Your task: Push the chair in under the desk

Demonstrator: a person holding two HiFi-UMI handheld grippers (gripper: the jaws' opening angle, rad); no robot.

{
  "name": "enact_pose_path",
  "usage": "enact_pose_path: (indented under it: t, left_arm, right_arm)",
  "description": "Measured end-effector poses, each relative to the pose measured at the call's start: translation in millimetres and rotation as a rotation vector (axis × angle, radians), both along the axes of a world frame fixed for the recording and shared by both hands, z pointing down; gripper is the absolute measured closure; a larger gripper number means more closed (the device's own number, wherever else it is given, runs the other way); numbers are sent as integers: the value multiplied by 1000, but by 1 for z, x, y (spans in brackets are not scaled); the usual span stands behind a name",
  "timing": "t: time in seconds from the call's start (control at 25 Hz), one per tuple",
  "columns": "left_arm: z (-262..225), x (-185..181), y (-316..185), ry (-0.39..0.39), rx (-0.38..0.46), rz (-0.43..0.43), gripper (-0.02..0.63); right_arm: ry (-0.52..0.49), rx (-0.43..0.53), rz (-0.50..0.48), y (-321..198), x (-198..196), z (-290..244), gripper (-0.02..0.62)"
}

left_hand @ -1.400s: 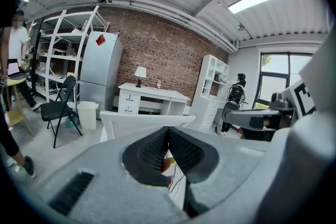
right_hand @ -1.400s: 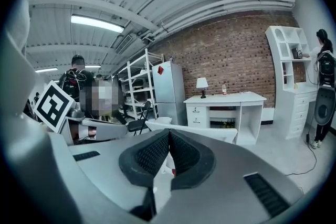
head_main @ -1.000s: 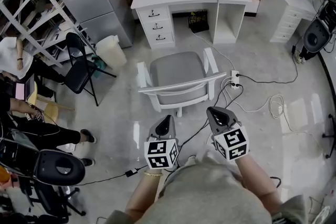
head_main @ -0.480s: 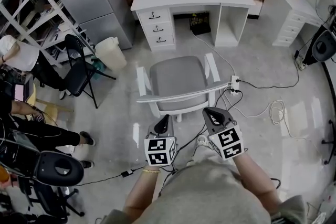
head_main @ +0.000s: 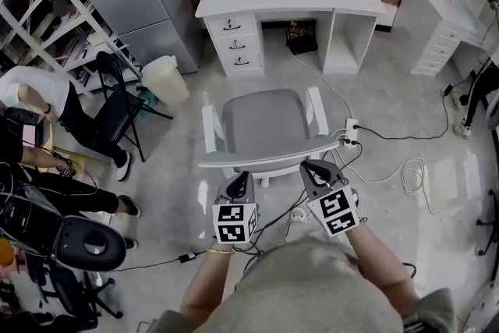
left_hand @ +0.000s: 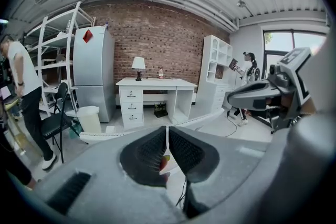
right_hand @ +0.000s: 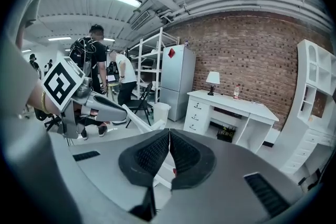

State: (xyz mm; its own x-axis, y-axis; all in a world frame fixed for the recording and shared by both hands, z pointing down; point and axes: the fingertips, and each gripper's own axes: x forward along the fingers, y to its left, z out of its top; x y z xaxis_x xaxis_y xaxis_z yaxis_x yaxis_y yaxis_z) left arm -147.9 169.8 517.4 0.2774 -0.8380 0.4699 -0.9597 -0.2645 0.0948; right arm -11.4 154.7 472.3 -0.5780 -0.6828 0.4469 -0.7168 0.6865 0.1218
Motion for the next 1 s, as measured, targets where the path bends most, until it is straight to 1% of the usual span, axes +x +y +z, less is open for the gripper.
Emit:
enact_pose_path:
  t: [0.24,0.36,0.4,0.48,0.56,0.68,0.72,0.76,0.8,0.88,1.0]
  left_arm:
    - [11,-1,-15,-48,-14,0,592]
    - [16,-2,-22,-69,-29,3,591]
    - [18,-2,-24,-78,-34,8,586]
    - [22,0,-28,-101,-40,27,550]
    - [24,3,-31,-140,-37,55,514]
    - [27,7,-29,-206,-34,125,500]
    - [30,8,-27,-217,-38,156,481]
    - [31,9,-25,-225,-46,183,460]
    - [32,9,-24,-235,-53,205,445]
    - [31,8,-26,-266,-57,229,414]
    - [30,10,-34,-332,-49,264,399]
  right_arm:
    - [82,2,-64,-15,2,19,586]
    - [108,-4,-97,-23,0,24,584]
    - [115,-8,-106,-26,0,26,584]
    - [125,-14,-125,-31,-1,29,584]
    - [140,-14,-146,-35,-1,32,584]
    - [174,-28,-196,-38,-3,40,581]
    - [187,-37,-218,-38,-6,43,547]
    - [201,-42,-241,-38,-8,45,500]
    - [215,-43,-262,-37,-11,46,486]
    - [235,-34,-291,-39,-14,48,482]
    - [243,-28,-318,-40,-15,50,482]
